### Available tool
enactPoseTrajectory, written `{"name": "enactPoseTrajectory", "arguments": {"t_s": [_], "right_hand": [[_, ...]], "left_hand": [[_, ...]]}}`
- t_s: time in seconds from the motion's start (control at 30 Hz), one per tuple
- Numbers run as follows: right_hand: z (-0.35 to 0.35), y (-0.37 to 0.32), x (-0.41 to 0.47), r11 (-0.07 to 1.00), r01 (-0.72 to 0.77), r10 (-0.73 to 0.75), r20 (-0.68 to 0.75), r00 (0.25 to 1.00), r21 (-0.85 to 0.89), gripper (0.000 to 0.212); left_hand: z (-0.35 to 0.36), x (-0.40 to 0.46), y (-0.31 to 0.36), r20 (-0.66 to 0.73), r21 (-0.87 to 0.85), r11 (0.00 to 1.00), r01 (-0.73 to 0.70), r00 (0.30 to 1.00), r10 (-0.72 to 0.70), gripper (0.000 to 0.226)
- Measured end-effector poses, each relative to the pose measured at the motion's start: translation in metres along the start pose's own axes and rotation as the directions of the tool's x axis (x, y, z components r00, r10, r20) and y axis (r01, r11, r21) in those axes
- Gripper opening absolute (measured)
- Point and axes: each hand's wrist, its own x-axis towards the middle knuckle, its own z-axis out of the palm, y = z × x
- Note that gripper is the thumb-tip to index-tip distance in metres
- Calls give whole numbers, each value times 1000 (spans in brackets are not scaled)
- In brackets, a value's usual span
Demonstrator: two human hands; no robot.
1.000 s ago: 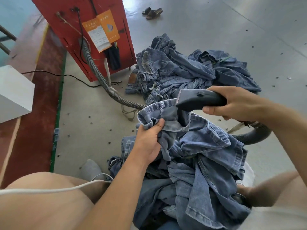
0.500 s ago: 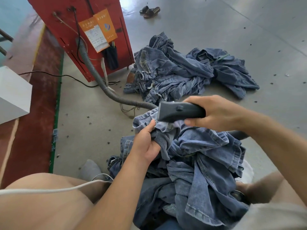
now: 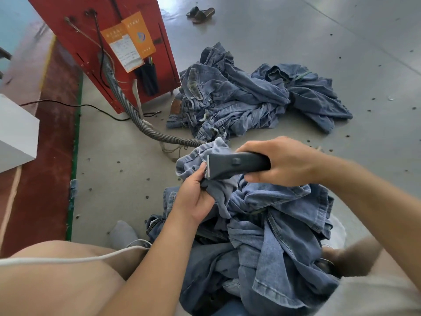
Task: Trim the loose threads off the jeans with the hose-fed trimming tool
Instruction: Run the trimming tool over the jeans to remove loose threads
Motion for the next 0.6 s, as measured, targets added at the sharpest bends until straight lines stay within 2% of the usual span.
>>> {"name": "enactPoseTrajectory", "arguments": {"t_s": [0.07,0.17,0.23,0.33,0.4,0.47,0.53,0.6], "right_hand": [[-9,0,-1,992,38,-24,-118,993,117,42],[-36,16,-7,971,-20,92,-294,951,240,34],[-47,30,-11,958,-87,169,-293,941,273,28],[-40,34,-10,964,-184,218,-175,960,192,25],[-24,24,-7,976,-176,190,-112,975,125,29],[-11,12,-3,986,-116,130,-118,984,119,34],[-7,6,1,985,-46,78,-194,978,165,36],[-13,8,3,979,-17,77,-292,953,202,37]], "left_hand": [[6,-2,-3,-4,77,996,-43,999,44,36],[8,-4,-8,7,146,977,-156,988,156,30],[8,-5,-9,42,192,960,-202,979,197,25],[7,-4,-11,114,279,926,-256,966,233,24],[8,-4,-13,169,394,863,-315,948,269,28],[6,-4,-15,220,553,753,-356,934,281,28],[3,-3,-17,225,693,633,-346,937,267,20],[2,-3,-21,220,756,569,-323,944,244,13]]}}
